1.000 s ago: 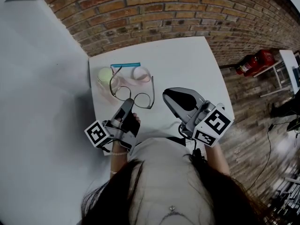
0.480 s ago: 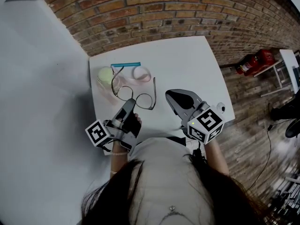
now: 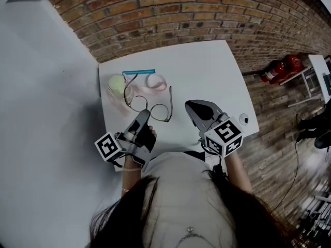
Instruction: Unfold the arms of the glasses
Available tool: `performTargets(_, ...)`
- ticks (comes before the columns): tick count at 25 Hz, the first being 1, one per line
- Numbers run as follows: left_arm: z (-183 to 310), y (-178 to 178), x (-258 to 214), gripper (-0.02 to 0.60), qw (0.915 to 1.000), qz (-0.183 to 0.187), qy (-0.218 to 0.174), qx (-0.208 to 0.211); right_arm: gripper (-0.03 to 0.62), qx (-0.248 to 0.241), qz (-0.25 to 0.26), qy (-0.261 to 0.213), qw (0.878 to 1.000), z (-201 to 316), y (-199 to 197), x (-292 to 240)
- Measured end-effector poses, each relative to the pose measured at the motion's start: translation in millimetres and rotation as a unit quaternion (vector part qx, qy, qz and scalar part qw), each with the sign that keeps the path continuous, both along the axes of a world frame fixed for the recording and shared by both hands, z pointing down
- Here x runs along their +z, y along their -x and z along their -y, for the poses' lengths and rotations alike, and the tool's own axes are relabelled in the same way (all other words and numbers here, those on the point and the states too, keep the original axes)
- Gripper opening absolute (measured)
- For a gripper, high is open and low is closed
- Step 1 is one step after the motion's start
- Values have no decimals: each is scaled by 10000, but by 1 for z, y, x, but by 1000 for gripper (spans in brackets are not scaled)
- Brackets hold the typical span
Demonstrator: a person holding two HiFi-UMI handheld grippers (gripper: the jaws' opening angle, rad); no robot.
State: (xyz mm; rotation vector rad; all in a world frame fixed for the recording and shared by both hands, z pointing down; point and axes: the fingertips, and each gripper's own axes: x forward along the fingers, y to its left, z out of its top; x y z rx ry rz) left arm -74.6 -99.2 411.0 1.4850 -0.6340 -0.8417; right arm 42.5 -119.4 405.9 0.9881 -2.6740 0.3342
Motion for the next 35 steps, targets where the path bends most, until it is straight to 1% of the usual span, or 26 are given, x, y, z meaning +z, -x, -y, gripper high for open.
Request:
performTargets(5, -1, 0, 2, 23, 10000, 2, 10, -6, 6, 412, -220, 118, 9988, 9, -11, 13)
performTargets(8, -1, 1, 2, 23, 10000, -3, 15, 0, 6, 500, -201, 186, 9984, 10, -14, 15)
performTargets(20, -2, -4, 2, 23, 9999, -17, 11, 103, 6, 354, -365, 141, 9986, 4, -12, 18)
performTargets(35, -3, -8, 1, 23, 9998, -36, -2, 195, 6, 320, -393, 145, 9986, 3, -12, 17)
